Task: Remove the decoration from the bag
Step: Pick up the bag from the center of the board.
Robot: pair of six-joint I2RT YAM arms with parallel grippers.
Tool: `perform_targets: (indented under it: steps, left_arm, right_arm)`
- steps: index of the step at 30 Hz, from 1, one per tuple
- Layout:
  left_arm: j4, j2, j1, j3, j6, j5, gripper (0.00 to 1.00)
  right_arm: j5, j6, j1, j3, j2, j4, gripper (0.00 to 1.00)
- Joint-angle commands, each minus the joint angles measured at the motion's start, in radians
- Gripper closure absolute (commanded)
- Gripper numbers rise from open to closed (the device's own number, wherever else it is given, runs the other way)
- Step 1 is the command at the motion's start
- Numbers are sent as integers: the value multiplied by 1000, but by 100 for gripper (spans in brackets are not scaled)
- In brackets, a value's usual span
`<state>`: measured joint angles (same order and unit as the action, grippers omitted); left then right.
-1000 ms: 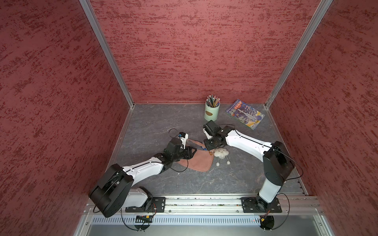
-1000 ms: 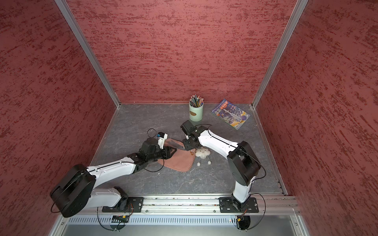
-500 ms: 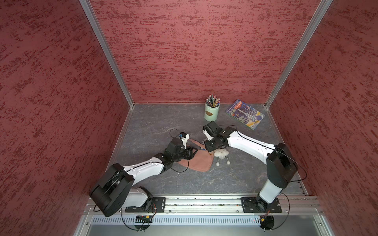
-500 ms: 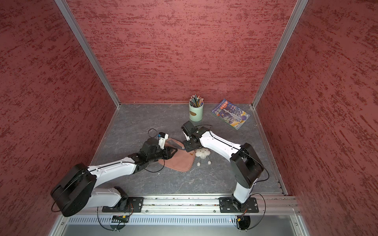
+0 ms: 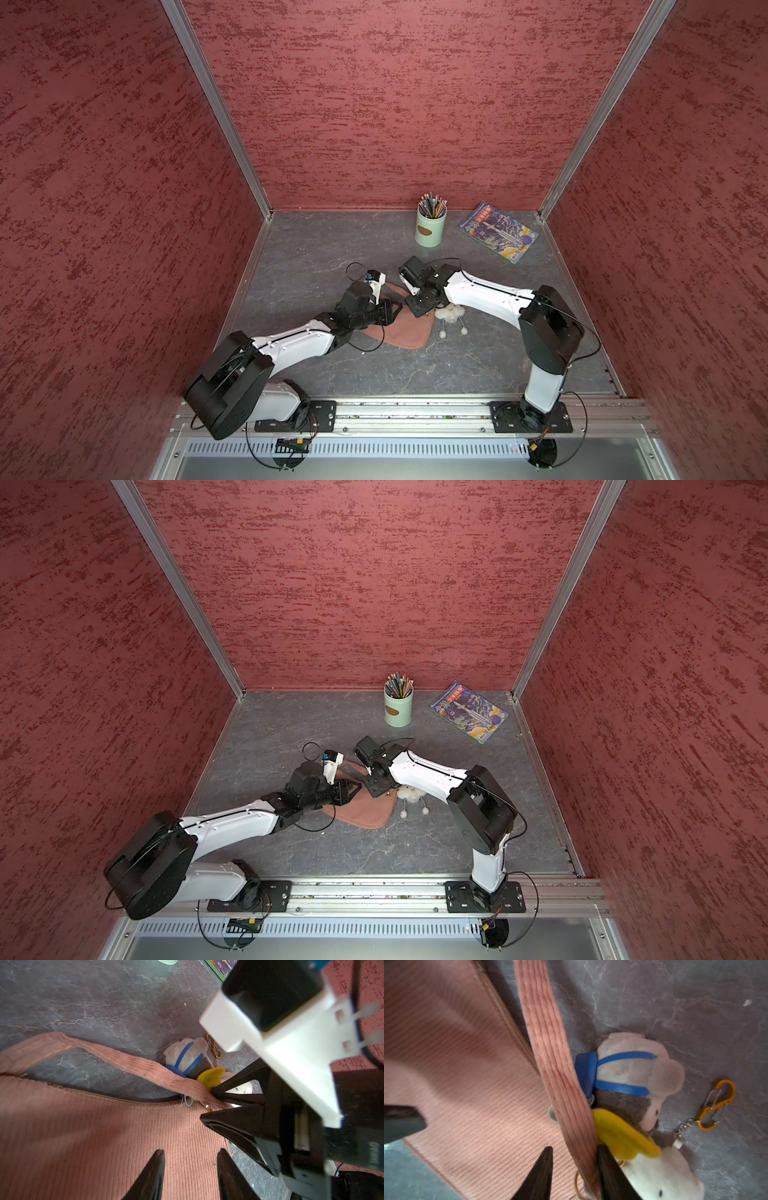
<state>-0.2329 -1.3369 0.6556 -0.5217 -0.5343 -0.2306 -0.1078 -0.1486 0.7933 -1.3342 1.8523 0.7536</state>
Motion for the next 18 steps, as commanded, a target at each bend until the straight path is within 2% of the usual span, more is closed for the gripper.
perform_targets:
  steps: [1, 3, 6, 12, 15, 18]
  left_arm:
    - [-9, -5, 4, -13, 8, -1, 56]
    - [-7, -6, 6, -19, 10, -1, 56]
    - [-2, -7, 9, -26, 13, -3, 56]
    - [35, 49, 18, -27, 77, -24, 57]
    - [50, 93, 43, -23, 168, -51, 54]
    - [41, 120, 88, -20, 238, -65, 47]
  right_arm:
    - [-134, 13, 19, -32, 3, -12, 69]
    - [-170, 28, 34, -34, 4, -16, 72]
    - [-187, 16, 40, -44, 1, -1, 82]
    - [-33, -106, 27, -90, -99, 60, 100]
    - [25, -194, 8, -129, -149, 120, 100]
    - [49, -277, 4, -179, -178, 175, 100]
